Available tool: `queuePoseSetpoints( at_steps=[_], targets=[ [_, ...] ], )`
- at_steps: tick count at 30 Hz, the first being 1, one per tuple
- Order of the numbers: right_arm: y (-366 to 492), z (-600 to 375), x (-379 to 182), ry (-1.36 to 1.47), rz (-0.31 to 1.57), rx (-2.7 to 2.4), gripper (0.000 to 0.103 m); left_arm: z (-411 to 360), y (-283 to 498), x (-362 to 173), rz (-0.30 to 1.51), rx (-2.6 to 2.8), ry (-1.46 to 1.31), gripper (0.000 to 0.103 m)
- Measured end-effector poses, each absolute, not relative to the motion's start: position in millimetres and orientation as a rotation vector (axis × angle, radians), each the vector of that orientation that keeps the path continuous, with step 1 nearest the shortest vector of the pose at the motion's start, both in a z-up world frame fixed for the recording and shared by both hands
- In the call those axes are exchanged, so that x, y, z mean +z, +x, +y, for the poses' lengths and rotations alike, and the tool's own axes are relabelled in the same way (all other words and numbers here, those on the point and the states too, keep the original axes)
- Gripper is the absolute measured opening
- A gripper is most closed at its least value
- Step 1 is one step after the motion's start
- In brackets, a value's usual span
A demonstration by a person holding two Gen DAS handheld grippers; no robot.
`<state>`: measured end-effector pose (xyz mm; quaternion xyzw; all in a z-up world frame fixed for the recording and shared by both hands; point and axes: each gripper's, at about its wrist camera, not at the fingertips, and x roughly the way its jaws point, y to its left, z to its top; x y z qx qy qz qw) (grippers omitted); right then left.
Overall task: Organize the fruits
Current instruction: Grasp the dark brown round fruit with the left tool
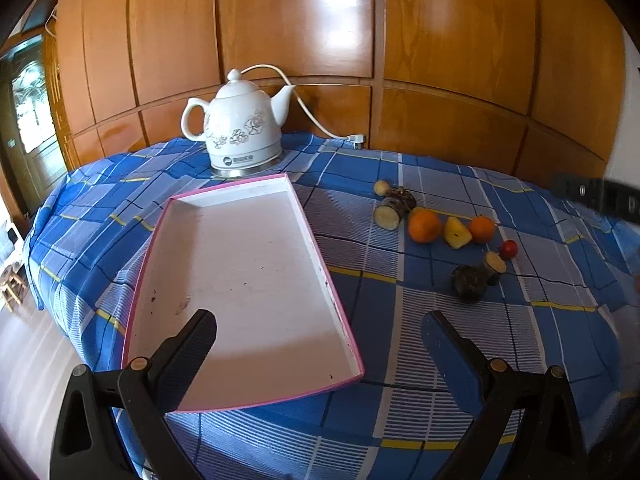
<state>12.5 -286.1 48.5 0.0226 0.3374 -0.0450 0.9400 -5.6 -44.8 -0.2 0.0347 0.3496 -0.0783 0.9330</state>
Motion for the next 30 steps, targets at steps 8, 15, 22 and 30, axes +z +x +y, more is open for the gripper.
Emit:
queuePoseSetpoints(
  at_steps=[8, 15, 22, 30],
  targets=[
    [34, -347, 38, 0.119, 0.759, -0.089, 0.102, -57, -3, 1, 0.720, -0.218, 0.091, 0.103],
    [44, -395, 17, 0.251, 0.814, -0.116, 0.096, -71, 14, 1, 0.779, -0.284, 0.081, 0.103],
    [44, -410, 11, 0.410, 0.846, -0.072, 0.085, -109, 31, -8, 0.864, -0.443, 0.099, 0.087],
    [46, -411, 3, 0.483, 0.888, -0.024, 0.076, -171, 60, -34, 0.943, -0.580, 0.195, 0.064]
  ],
)
